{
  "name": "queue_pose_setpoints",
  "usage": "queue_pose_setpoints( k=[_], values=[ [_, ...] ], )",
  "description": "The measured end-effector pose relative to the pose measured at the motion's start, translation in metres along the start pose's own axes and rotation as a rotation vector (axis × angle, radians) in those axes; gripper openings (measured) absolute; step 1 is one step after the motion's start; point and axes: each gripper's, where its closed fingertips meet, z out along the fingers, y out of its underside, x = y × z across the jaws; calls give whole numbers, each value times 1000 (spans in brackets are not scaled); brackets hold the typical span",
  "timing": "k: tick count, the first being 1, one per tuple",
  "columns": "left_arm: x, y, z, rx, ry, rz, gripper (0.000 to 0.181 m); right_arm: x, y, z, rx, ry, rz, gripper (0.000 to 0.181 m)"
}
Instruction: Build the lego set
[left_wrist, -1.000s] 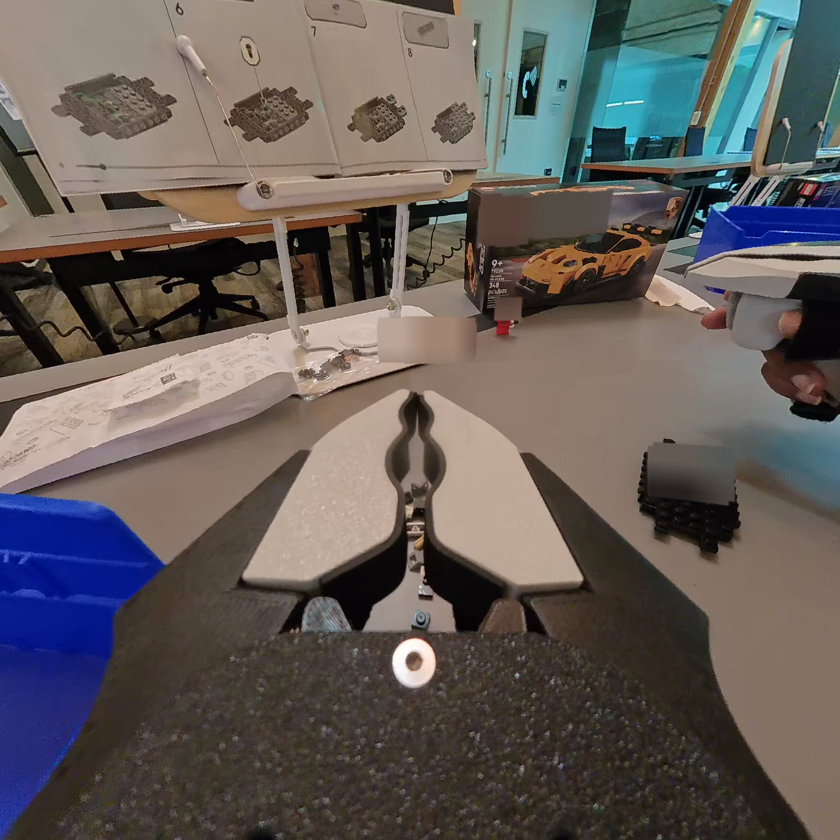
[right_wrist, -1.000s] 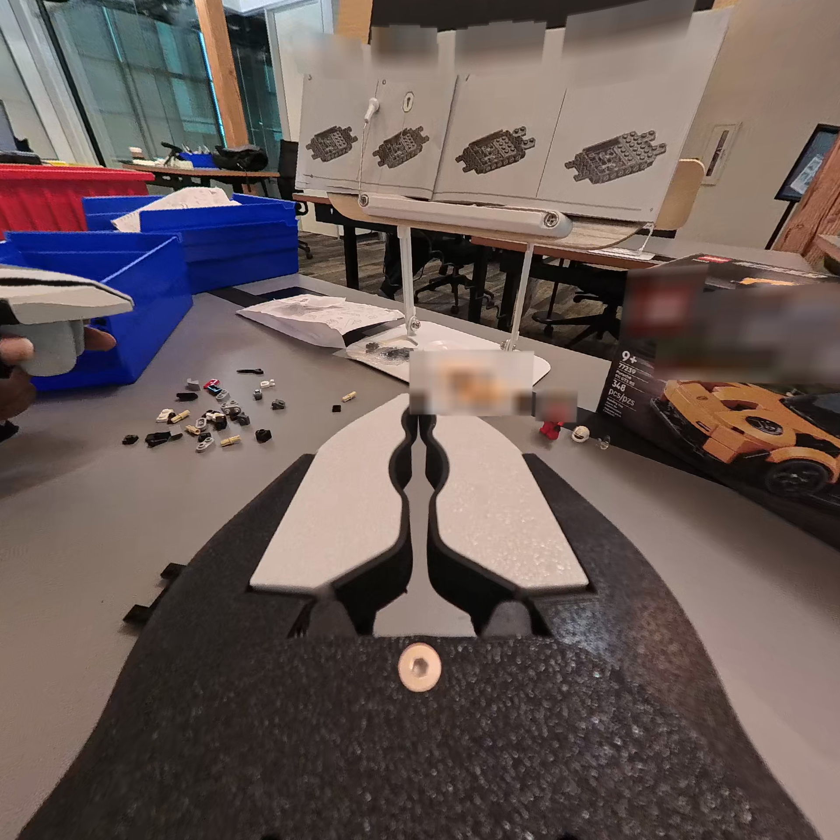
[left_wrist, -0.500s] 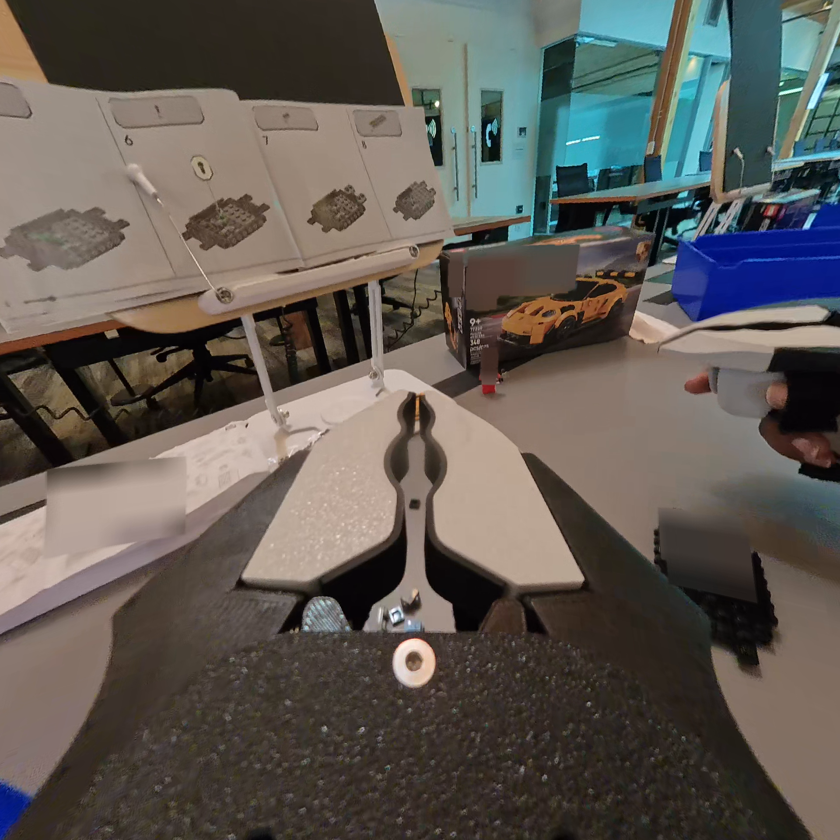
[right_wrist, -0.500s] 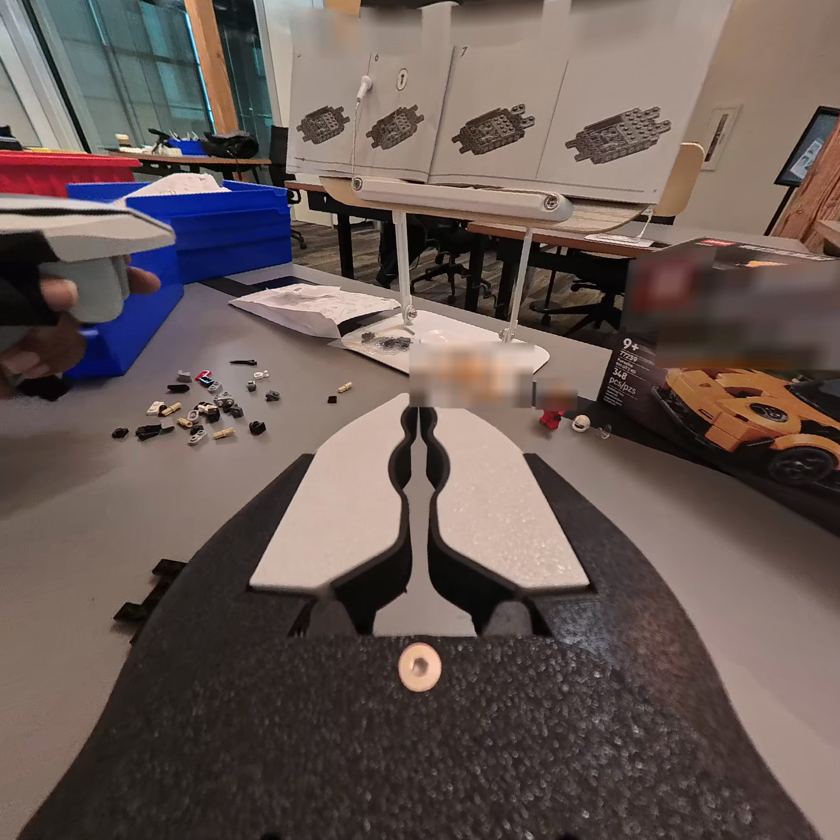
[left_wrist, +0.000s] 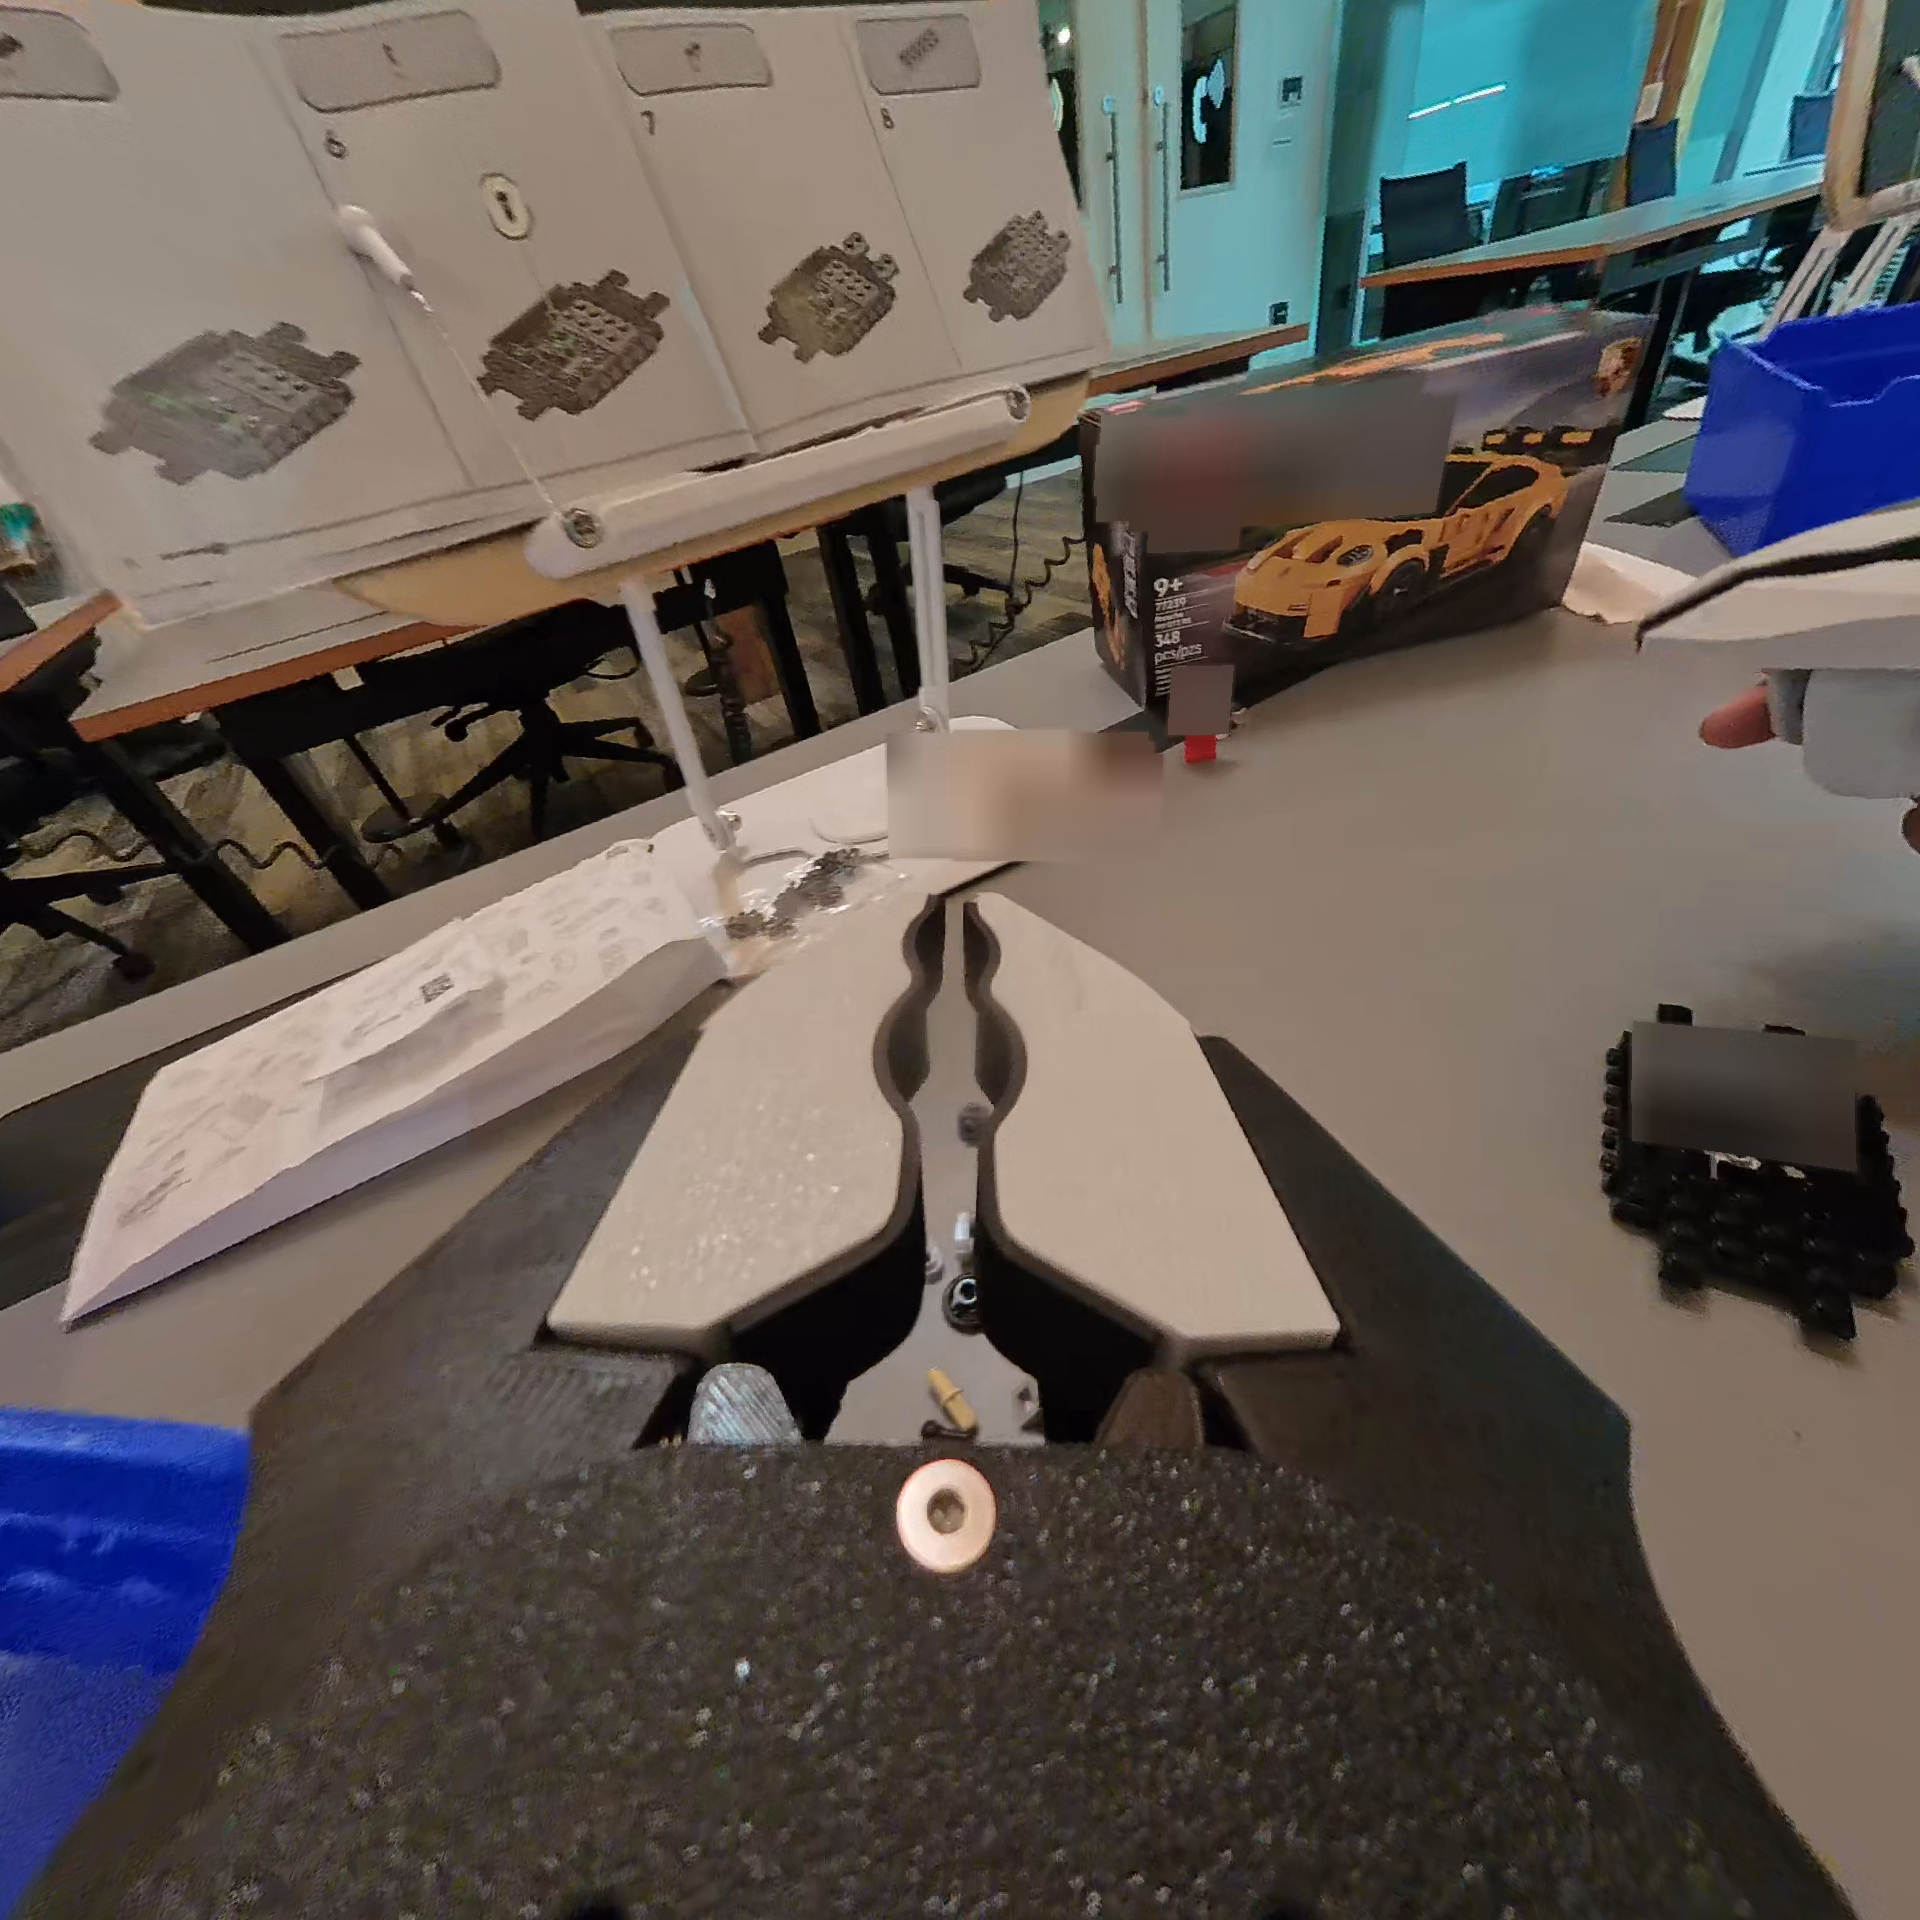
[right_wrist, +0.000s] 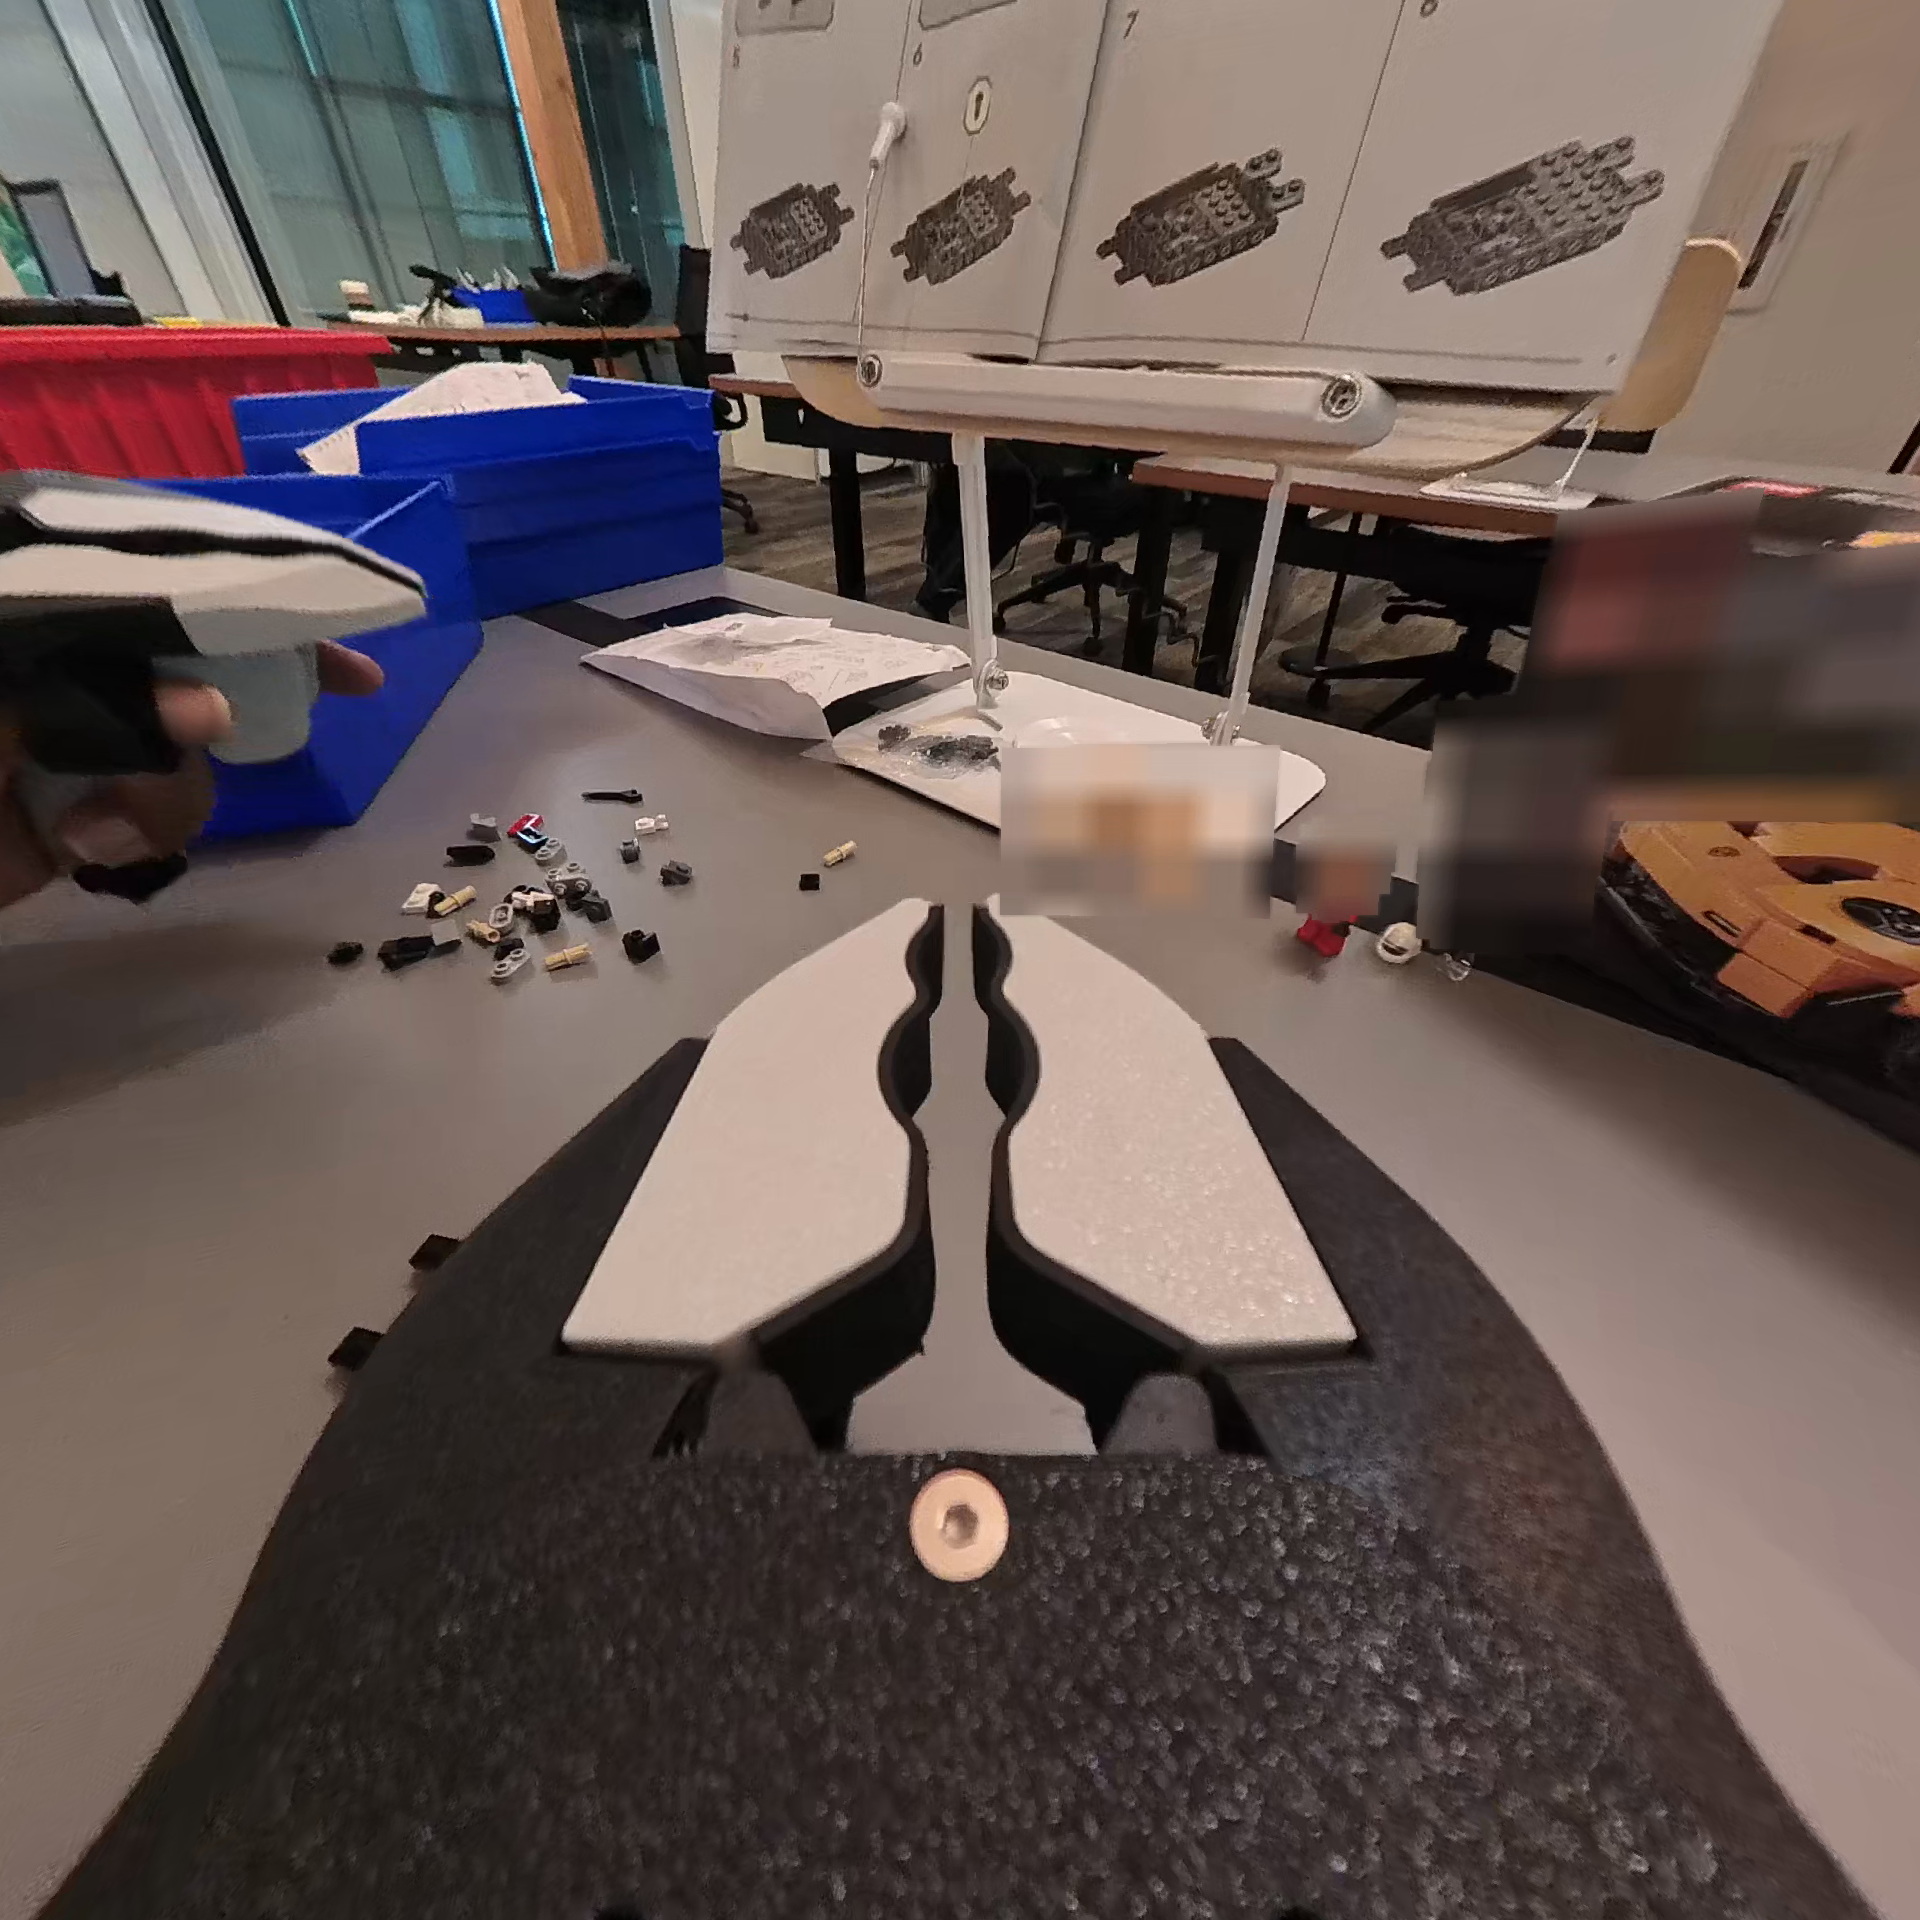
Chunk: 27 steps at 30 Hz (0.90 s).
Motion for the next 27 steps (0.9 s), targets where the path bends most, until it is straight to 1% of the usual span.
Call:
queue_pose_setpoints(
  k=[6,8,11,18,23,25,27],
  values=[
    [-18,-10,-20,13,-46,-44,3,-2,9,3,-37,-20,-1,5],
    [-21,-7,-26,-4,-61,-41,4,-3,11,4,-46,-26,-6,7],
    [-21,3,-32,-57,-44,-48,5,-9,16,7,-65,-53,-7,9],
    [-25,10,-44,-74,-51,-67,6,-23,21,17,-106,-121,-32,16],
    [-25,15,-53,-61,-58,-94,5,-45,6,42,-120,-196,-118,16],
    [-24,16,-52,-61,-50,-85,6,-49,-6,57,-104,-187,-174,16],
    [-20,19,-50,-67,-41,-76,5,-44,-28,77,-67,-139,-210,14]
  ],
)
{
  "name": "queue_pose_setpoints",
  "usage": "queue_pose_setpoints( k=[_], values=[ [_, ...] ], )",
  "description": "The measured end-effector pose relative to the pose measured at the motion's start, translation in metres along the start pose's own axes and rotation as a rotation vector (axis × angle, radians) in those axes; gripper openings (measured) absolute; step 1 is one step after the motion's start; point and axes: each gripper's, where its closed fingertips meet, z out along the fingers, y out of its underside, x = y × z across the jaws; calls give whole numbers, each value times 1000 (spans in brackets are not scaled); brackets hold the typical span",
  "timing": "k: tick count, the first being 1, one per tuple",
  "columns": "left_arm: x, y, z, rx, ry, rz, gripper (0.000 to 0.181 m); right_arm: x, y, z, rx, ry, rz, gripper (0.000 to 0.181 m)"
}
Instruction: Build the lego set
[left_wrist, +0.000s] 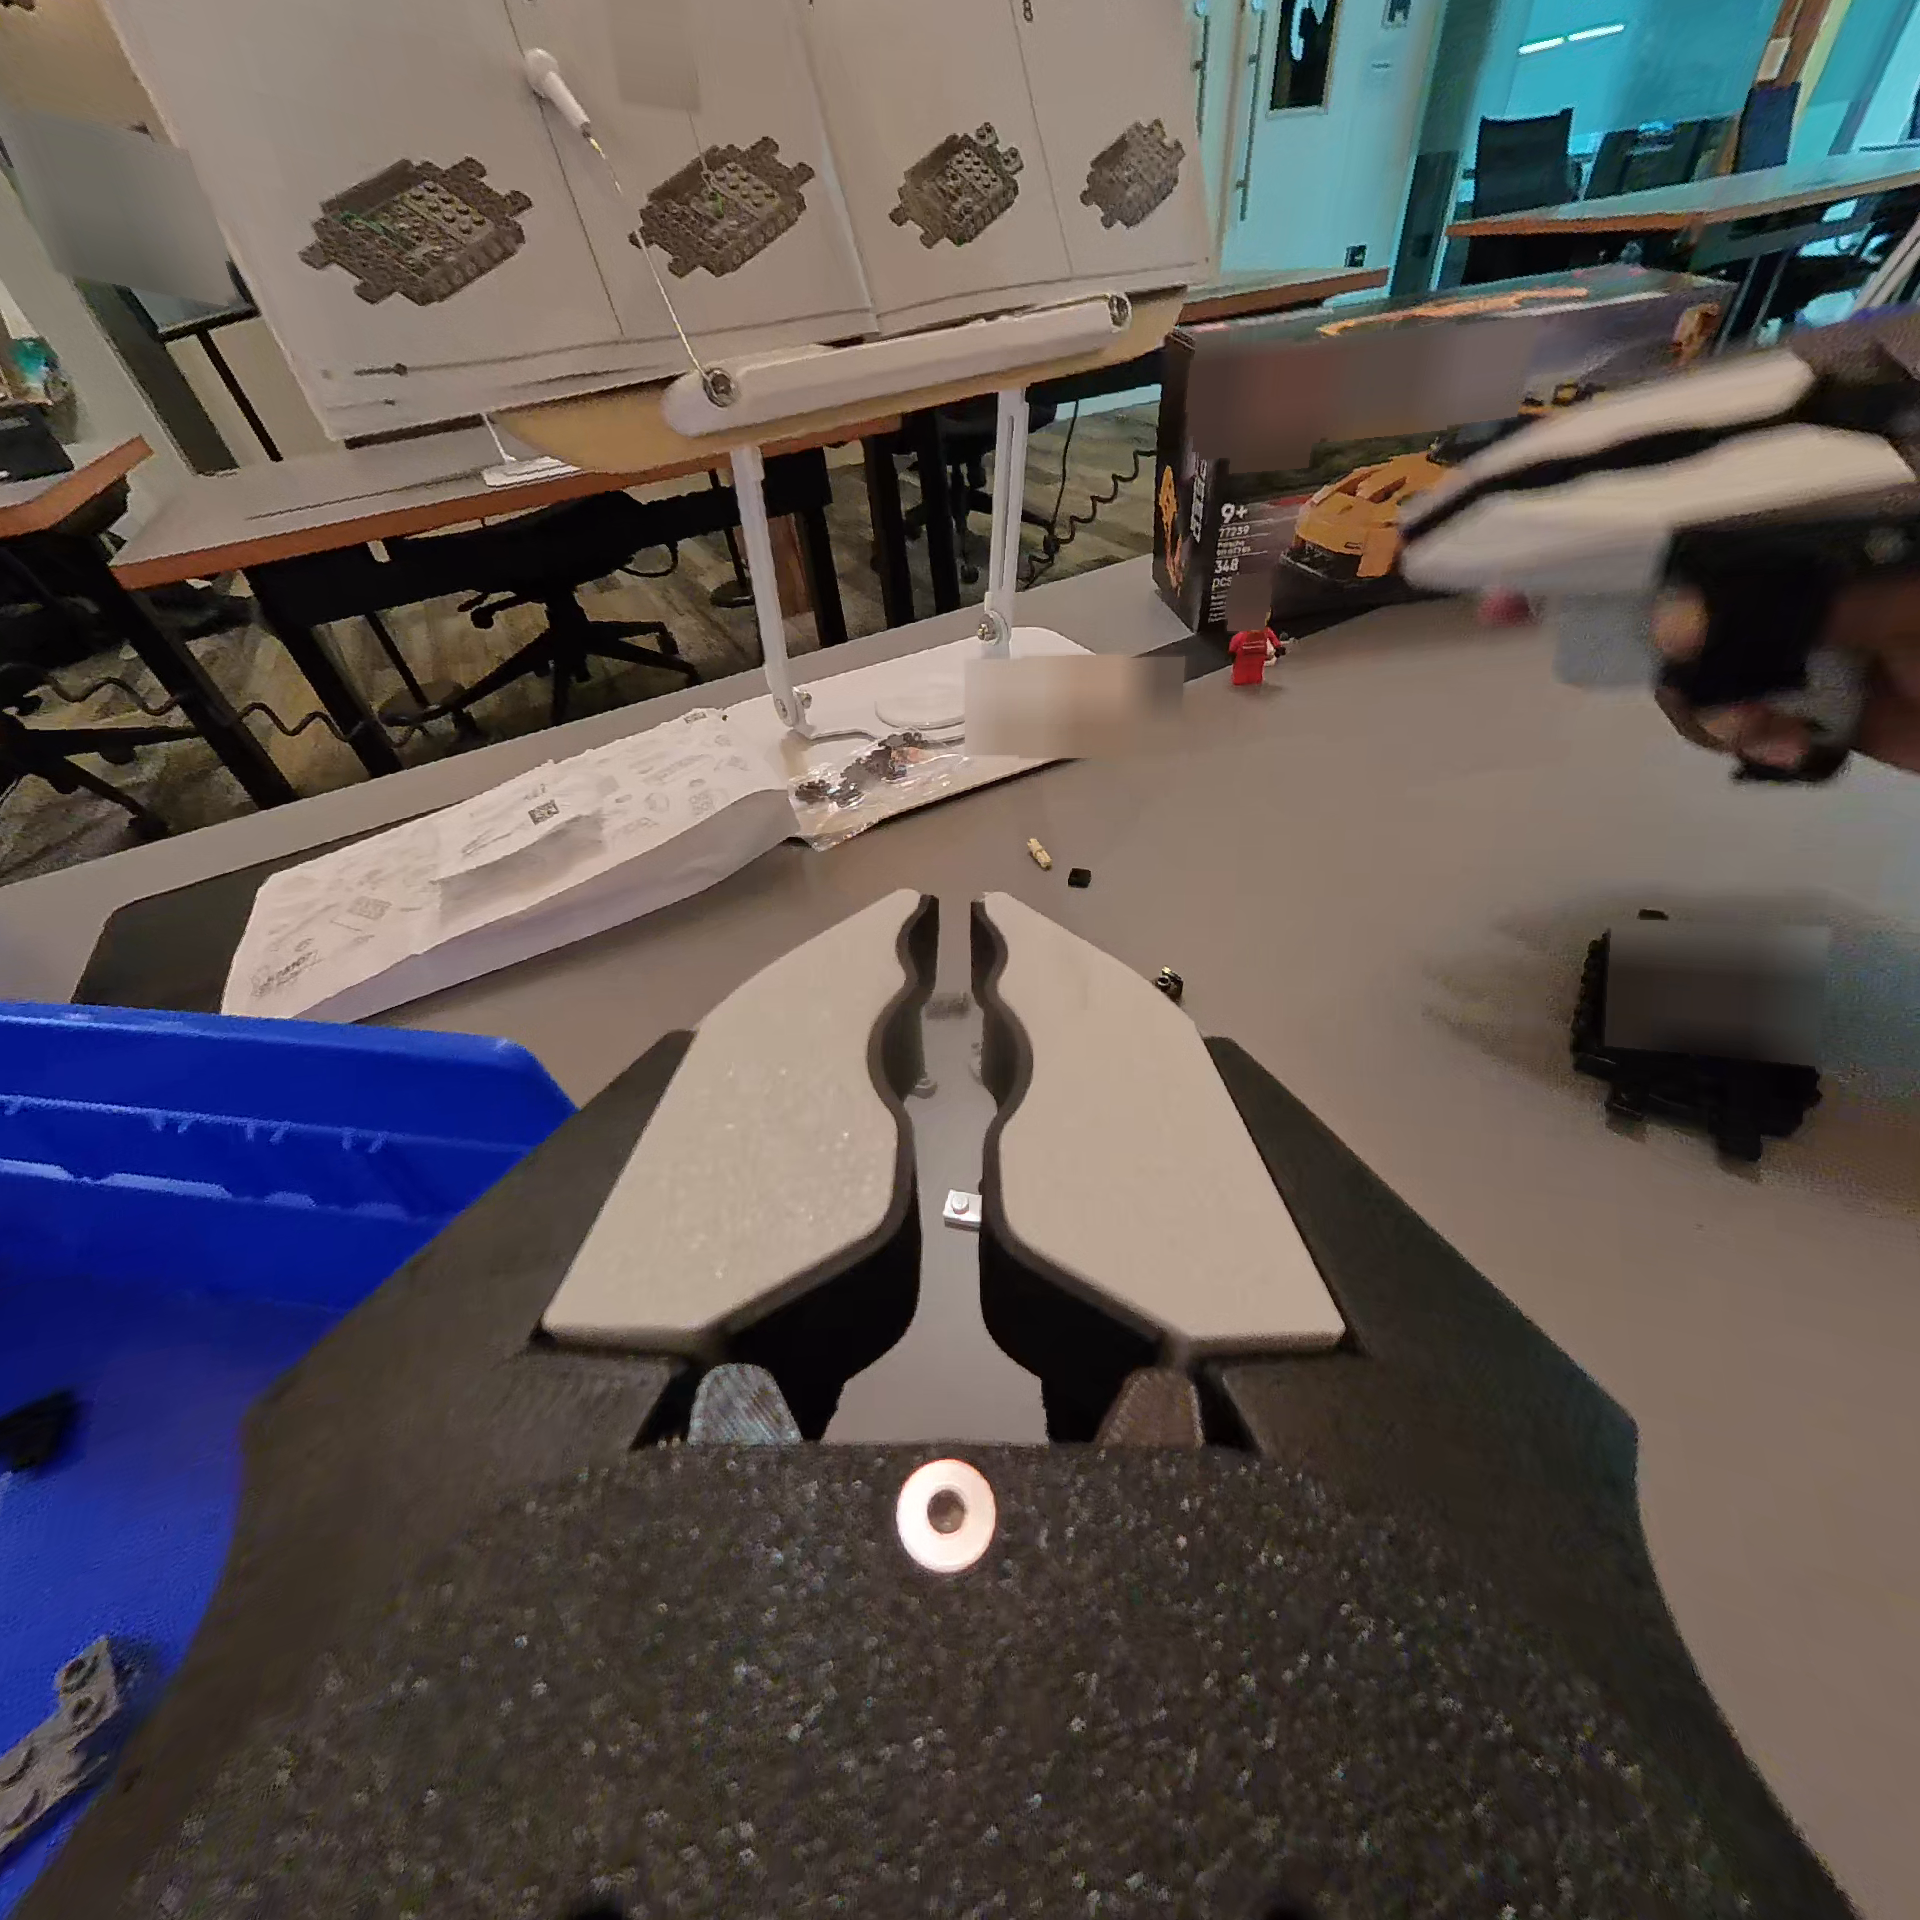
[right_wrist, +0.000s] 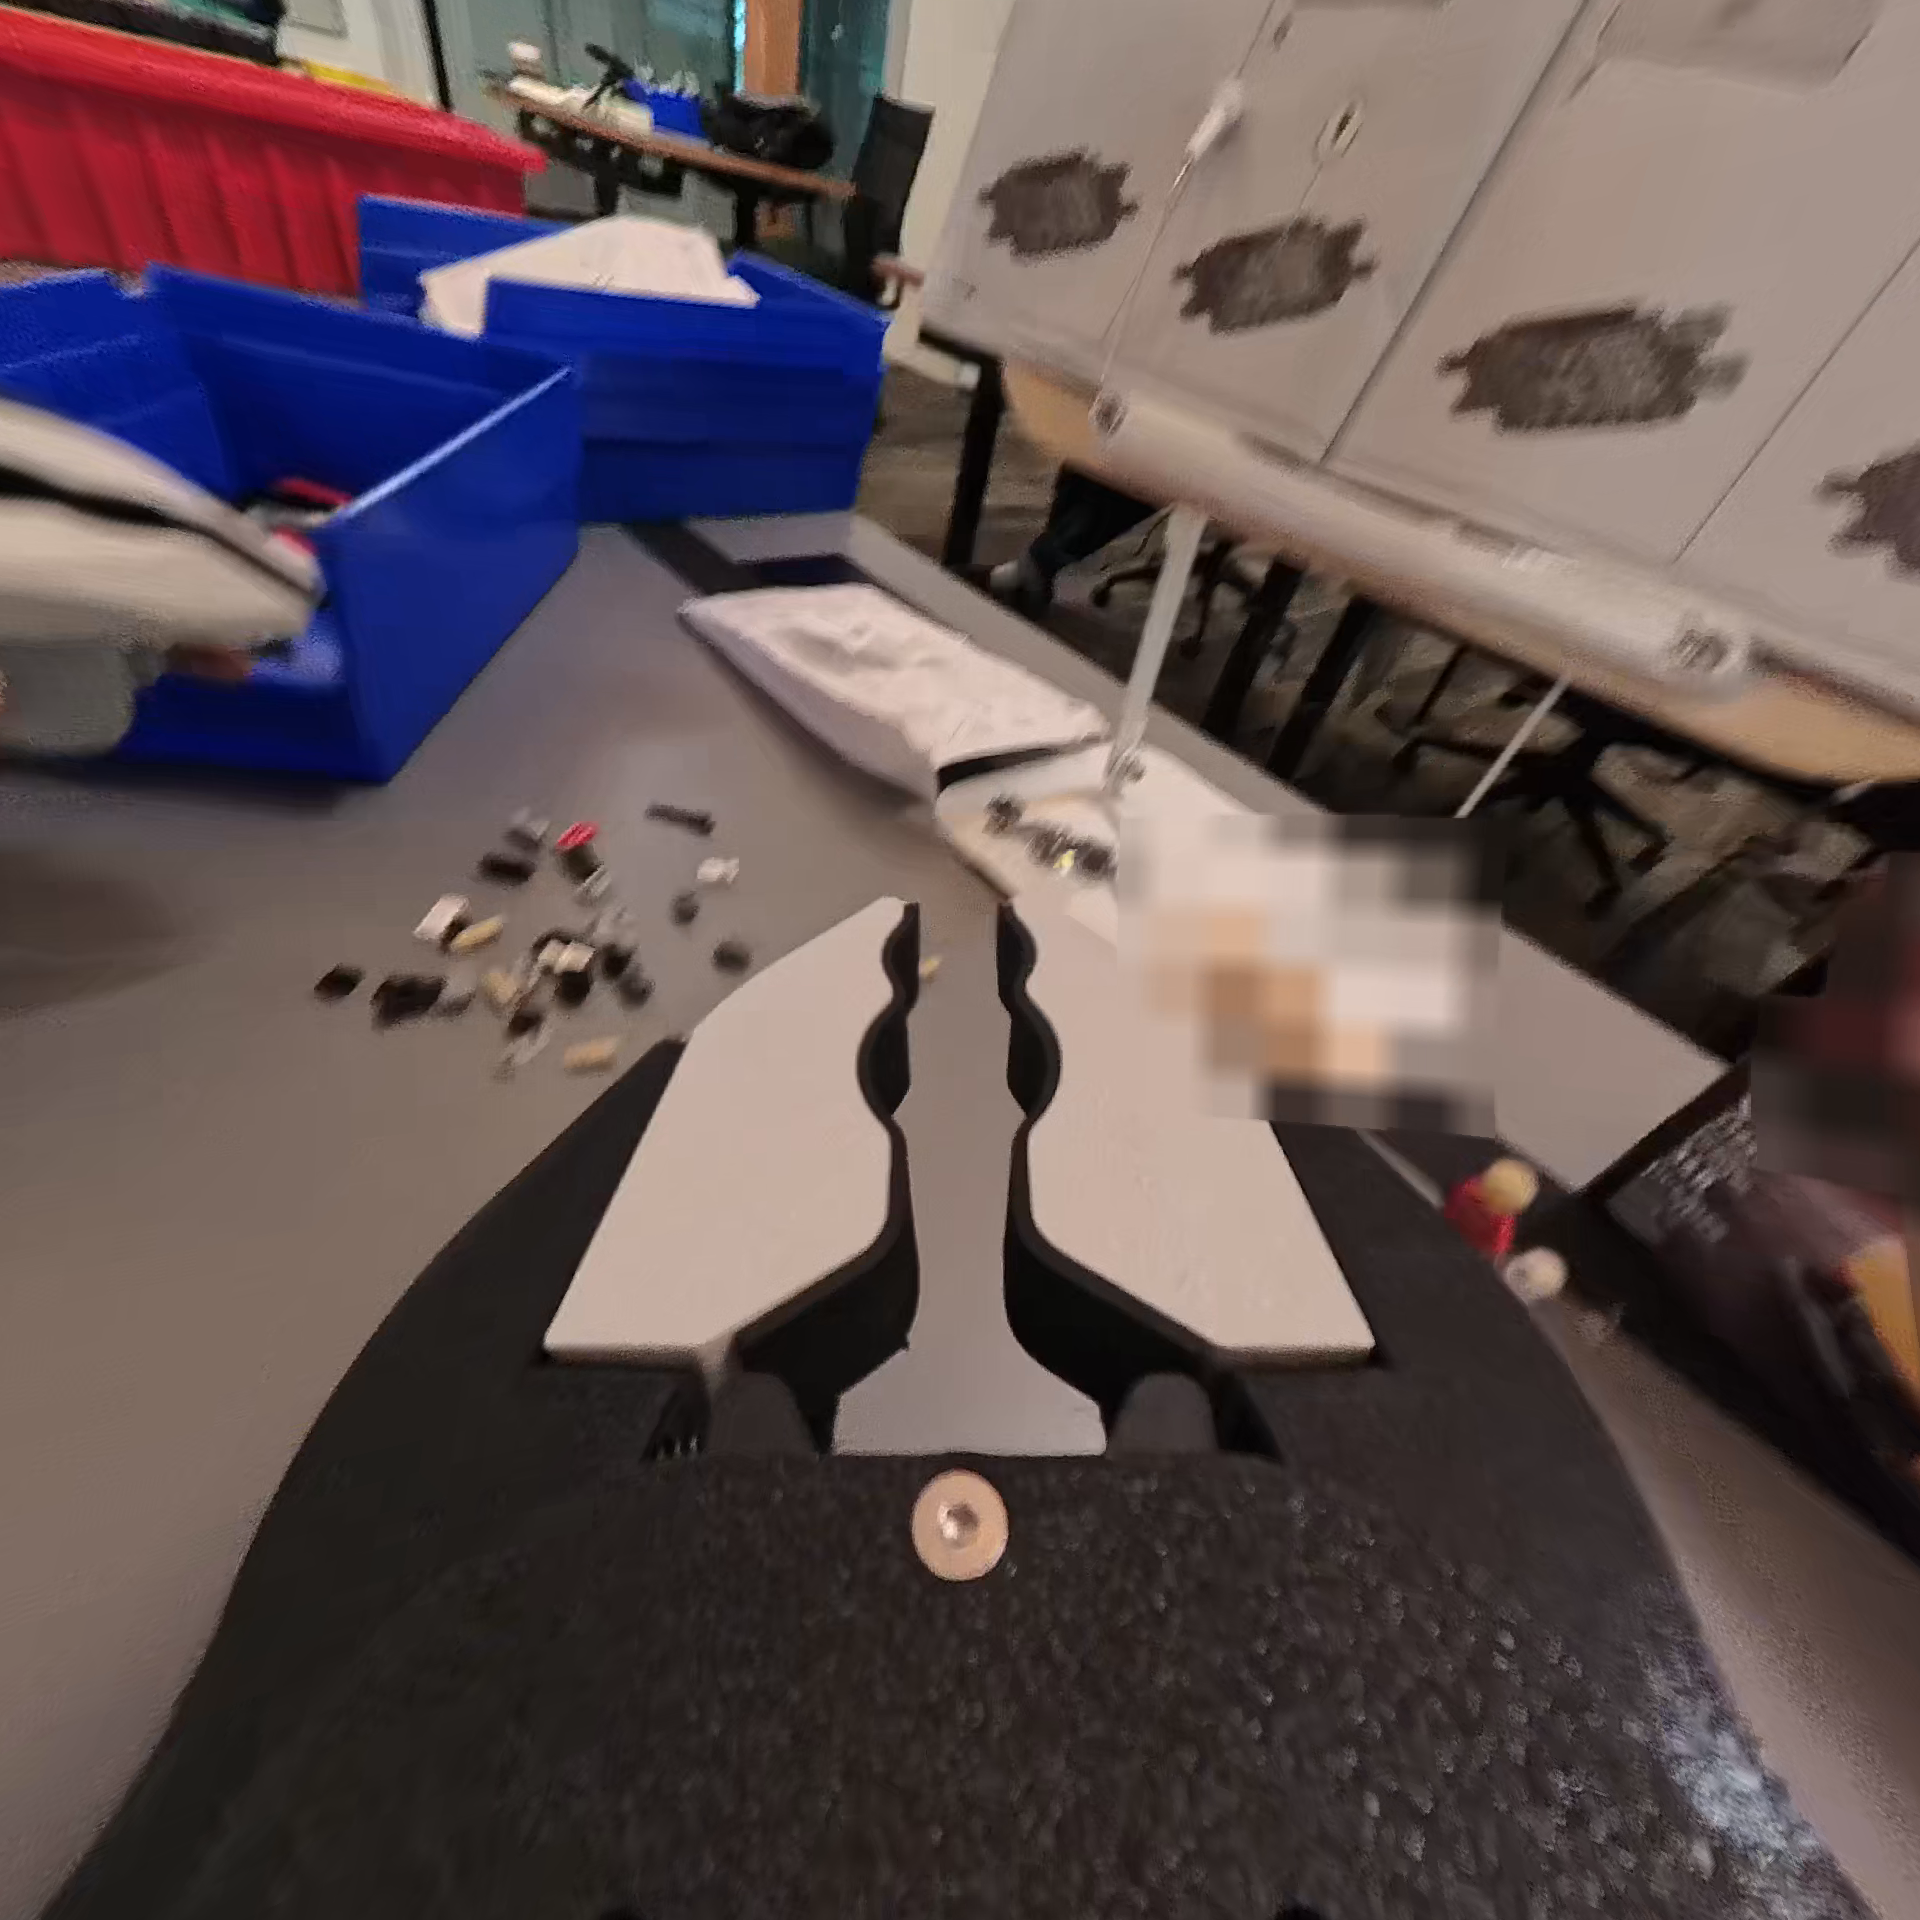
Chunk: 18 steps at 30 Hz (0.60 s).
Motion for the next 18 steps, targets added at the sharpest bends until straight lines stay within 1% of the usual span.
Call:
queue_pose_setpoints(
  k=[4,6,8,10,13,16,18],
  values=[
    [9,6,5,-11,34,25,5,39,-59,45,85,151,-14,0],
    [11,8,6,-11,40,42,5,56,-94,67,139,221,-36,0],
    [12,8,6,-7,43,50,5,68,-120,91,160,242,-16,0],
    [12,8,6,-4,46,54,5,76,-140,113,175,250,-4,0],
    [12,8,6,-7,54,42,3,87,-151,143,160,266,-24,0],
    [16,9,7,-15,84,16,0,95,-145,166,111,282,-48,0],
    [18,9,8,-18,87,32,0,96,-144,175,105,285,-70,0]
  ],
)
